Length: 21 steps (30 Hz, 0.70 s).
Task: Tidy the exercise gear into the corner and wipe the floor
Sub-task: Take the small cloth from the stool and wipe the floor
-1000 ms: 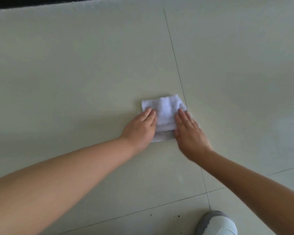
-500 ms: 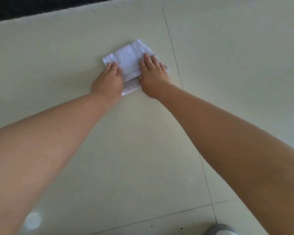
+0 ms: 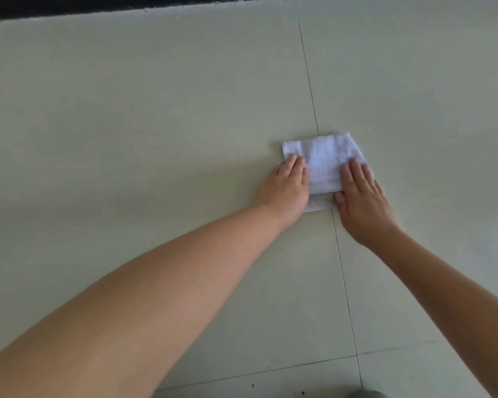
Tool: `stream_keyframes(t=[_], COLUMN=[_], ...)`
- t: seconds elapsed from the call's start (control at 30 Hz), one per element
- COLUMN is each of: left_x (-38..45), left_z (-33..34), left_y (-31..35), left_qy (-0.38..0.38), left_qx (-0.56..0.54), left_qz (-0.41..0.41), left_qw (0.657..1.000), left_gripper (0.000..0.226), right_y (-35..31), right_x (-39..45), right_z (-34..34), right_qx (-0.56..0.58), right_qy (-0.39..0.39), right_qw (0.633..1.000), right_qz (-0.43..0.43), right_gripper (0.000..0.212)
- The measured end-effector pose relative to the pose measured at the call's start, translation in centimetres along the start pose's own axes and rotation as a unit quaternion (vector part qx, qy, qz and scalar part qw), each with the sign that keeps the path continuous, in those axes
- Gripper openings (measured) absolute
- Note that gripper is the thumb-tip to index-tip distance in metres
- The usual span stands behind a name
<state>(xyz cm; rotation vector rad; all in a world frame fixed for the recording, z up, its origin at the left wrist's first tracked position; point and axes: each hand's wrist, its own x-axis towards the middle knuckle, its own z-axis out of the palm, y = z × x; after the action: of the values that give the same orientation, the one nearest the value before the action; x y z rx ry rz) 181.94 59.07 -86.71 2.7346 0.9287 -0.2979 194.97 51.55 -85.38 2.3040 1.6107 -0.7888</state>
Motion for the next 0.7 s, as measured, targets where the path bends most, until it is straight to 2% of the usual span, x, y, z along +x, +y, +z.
stream_keyframes(t=[0.07, 0.1, 0.27, 0.4, 0.47, 0.6, 0.7], left_x=[2.7, 3.8, 3.8, -2.1, -5.9, -12.9, -16.4], left_z=[-1.1, -1.7, -2.9, -1.4, -0.2, 2.5, 3.7], left_y=[-0.5, -1.3, -8.2, -14.3, -16.0, -14.4, -11.5], left_qy=[-0.065, -0.064, -0.004, -0.009, 0.031, 0.068, 0.105], left_qx=[0.004, 0.007, 0.011, 0.002, -0.002, -0.012, -0.002], left_qz=[-0.048, -0.069, -0.151, -0.184, -0.185, -0.204, -0.144], left_qw=[0.997, 0.996, 0.988, 0.983, 0.982, 0.976, 0.984], left_gripper=[0.049, 0.049, 0.045, 0.050, 0.046, 0.044, 0.041], right_y=[0.0, -0.4, -6.2, -13.0, -15.3, -17.5, -16.9], right_x=[2.7, 4.3, 10.0, 9.7, 8.5, 4.4, 0.3], right_z=[-1.7, -2.5, -4.5, -3.0, -1.6, 1.3, 2.8], right_qx=[0.006, 0.005, -0.001, 0.011, 0.018, 0.019, -0.004], right_qy=[0.025, 0.031, 0.035, 0.033, 0.026, 0.000, -0.047], right_qw=[1.000, 0.999, 0.998, 0.992, 0.986, 0.974, 0.964], right_qz=[0.005, 0.003, -0.057, -0.125, -0.163, -0.226, -0.260], right_gripper=[0.056, 0.055, 0.055, 0.056, 0.056, 0.056, 0.056])
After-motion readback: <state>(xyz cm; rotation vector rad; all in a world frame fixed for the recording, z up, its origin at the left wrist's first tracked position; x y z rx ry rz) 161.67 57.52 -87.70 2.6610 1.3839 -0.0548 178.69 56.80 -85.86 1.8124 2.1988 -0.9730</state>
